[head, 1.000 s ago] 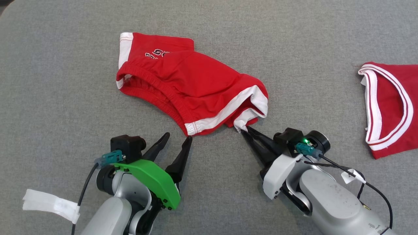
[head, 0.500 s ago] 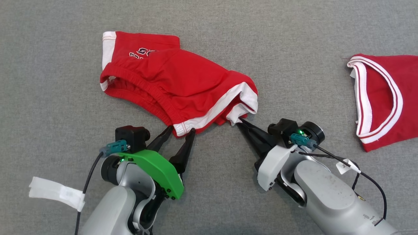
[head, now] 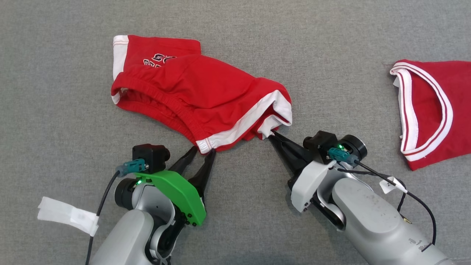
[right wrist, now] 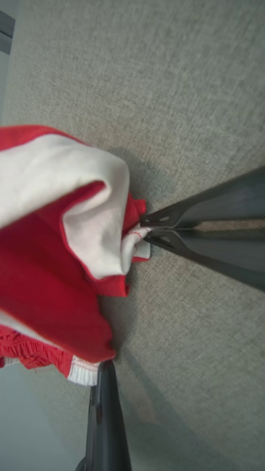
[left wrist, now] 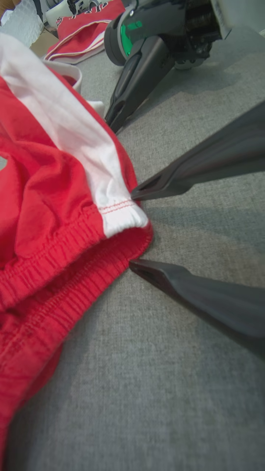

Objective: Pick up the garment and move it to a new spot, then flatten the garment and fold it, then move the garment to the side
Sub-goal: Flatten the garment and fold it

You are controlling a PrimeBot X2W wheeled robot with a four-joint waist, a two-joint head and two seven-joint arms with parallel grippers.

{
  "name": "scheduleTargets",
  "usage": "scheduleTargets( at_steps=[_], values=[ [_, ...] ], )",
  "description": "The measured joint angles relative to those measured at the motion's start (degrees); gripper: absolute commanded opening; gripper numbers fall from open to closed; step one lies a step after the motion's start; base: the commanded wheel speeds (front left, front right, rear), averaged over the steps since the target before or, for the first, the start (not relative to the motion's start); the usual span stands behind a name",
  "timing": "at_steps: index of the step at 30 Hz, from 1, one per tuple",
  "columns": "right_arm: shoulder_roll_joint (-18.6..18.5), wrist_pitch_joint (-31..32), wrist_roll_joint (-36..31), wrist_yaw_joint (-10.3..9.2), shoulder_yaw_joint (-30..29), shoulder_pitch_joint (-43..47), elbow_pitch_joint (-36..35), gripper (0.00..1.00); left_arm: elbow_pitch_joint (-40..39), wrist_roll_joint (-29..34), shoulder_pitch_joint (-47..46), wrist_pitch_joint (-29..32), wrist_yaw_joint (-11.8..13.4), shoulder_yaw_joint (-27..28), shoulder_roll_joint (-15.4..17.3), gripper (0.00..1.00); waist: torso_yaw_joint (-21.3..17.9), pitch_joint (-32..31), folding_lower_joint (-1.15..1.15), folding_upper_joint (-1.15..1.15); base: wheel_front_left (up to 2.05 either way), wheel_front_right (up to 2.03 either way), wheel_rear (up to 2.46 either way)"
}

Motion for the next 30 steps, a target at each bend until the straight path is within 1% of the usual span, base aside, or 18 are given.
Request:
scheduleTargets(
  at_steps=[4,6,9,12,15,17,19,21,24,27,29,30],
  values=[
    [-0.44,-0.18,0.02,0.48,0.41,-0.05,0.41,0.00,0.44,-1.51,-0.65,0.01,-1.43,-0.16,-0.32,0.00,0.12,-0.45,0.00,0.00,0.00,0.00,0.00],
    [-1.65,-0.16,0.03,0.51,0.81,-0.05,0.41,0.00,-0.67,-2.98,-0.80,0.11,-2.45,0.04,-0.32,0.00,0.19,-0.95,0.00,0.00,0.00,0.00,0.00],
    [-5.69,-0.15,-0.05,1.00,0.87,-0.55,0.41,0.00,-3.41,-3.75,-2.52,1.20,-4.09,0.77,0.68,0.00,0.23,-1.89,0.00,0.00,0.00,0.00,0.00],
    [-10.69,0.26,0.58,1.01,-0.19,-2.50,0.04,0.00,-6.57,-5.83,-5.25,3.94,-6.23,1.88,3.68,0.00,0.13,-3.17,0.00,0.00,0.00,0.00,0.00],
    [-13.96,2.65,5.65,1.09,-2.76,-4.53,-1.64,0.00,-9.69,-10.13,-7.76,8.38,-7.27,3.31,6.21,0.00,-0.04,-4.79,0.00,0.00,0.00,0.00,0.00],
    [-16.02,4.99,10.39,1.08,-2.56,-5.64,-4.57,0.00,-11.87,-11.06,-10.35,11.43,-7.35,4.13,8.54,0.00,-0.19,-6.03,0.00,0.00,0.00,0.00,0.00],
    [-17.58,7.20,15.78,1.08,-2.22,-6.74,-8.80,0.00,-14.07,-13.45,-13.44,14.91,-7.35,5.41,10.42,0.00,-0.36,-7.36,0.00,0.00,0.00,0.00,0.00],
    [-19.28,8.99,19.96,1.08,-2.05,-8.31,-14.10,0.00,-16.47,-14.78,-16.08,17.39,-7.35,6.58,11.76,0.00,-0.58,-8.74,0.00,0.00,0.00,0.00,0.00],
    [-22.47,9.96,26.62,1.08,-3.55,-10.90,-23.68,0.00,-20.08,-15.79,-18.83,20.41,-7.34,8.90,14.40,0.00,-1.02,-10.87,0.00,0.00,0.00,0.00,0.00],
    [-27.39,10.78,30.16,1.09,-7.38,-12.46,-30.99,0.00,-24.34,-19.26,-19.56,23.47,-7.34,11.33,16.84,0.00,-1.68,-13.01,0.00,0.00,0.00,0.00,0.00],
    [-32.12,10.79,31.63,1.09,-12.81,-12.84,-33.70,0.00,-26.49,-21.04,-19.56,25.64,-7.30,13.04,19.30,0.00,-2.27,-14.44,0.00,0.00,0.00,0.00,0.00],
    [-32.12,10.79,31.63,1.09,-12.81,-12.84,-33.70,0.00,-26.49,-21.04,-19.56,25.64,-7.30,13.04,19.30,0.00,-2.27,-14.44,0.00,0.00,0.00,0.00,0.00]
  ],
)
